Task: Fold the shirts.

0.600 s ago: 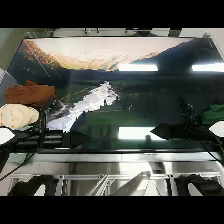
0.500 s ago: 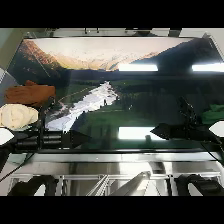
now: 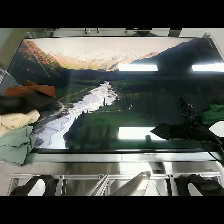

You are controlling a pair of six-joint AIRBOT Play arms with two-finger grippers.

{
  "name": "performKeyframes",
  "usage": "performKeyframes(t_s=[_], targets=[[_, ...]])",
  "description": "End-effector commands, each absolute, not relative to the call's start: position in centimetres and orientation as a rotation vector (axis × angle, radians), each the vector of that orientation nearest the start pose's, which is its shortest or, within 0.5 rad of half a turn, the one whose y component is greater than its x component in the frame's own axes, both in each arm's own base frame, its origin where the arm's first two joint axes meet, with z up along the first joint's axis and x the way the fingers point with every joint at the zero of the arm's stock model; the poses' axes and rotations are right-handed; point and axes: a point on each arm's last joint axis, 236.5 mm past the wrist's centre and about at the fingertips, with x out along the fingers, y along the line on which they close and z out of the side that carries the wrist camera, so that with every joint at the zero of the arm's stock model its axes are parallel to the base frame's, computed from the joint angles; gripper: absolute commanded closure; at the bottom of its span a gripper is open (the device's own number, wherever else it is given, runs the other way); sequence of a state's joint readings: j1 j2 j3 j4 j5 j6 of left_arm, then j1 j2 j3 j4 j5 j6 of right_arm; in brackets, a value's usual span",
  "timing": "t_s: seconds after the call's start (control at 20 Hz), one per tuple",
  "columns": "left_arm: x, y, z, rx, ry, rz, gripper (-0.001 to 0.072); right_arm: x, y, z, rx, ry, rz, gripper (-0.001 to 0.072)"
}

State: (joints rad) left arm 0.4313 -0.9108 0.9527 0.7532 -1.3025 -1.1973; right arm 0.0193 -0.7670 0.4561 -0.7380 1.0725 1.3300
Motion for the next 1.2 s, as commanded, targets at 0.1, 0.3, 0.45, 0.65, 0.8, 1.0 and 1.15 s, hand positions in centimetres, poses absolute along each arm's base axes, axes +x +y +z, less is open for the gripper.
performKeyframes(t_s=[0.1, 0.3, 0.45, 0.65, 0.8, 1.0, 1.15], targets=[[36.2, 20.0, 9.6, -0.729, 0.822, 0.142, -0.0007, 22.9, 15.8, -1.0, 0.575, 1.219, 0.525, 0.0687], [37.1, 27.0, 3.4, -0.833, 0.881, 0.195, -0.0005, 23.6, 16.1, -0.5, 0.609, 1.189, 0.522, 0.0687], [39.1, 28.8, -1.8, -0.890, 0.939, 0.181, -0.0005, 23.8, 16.6, 0.2, 0.652, 1.176, 0.536, 0.0687], [44.0, 28.1, -5.8, -0.914, 0.966, 0.099, -0.0005, 24.4, 18.0, 2.1, 0.772, 1.141, 0.576, 0.0686], [48.4, 26.6, -6.5, -0.871, 0.948, 0.019, -0.0002, 24.4, 18.2, 2.4, 0.787, 1.136, 0.581, 0.0687], [51.3, 23.4, -6.3, -0.802, 0.993, -0.105, 0.0709, 24.6, 18.6, 3.0, 0.821, 1.125, 0.592, 0.0686], [52.5, 19.8, -1.4, -0.773, 0.975, -0.264, 0.0692, 24.3, 18.9, 3.3, 0.838, 1.132, 0.610, 0.0686]])
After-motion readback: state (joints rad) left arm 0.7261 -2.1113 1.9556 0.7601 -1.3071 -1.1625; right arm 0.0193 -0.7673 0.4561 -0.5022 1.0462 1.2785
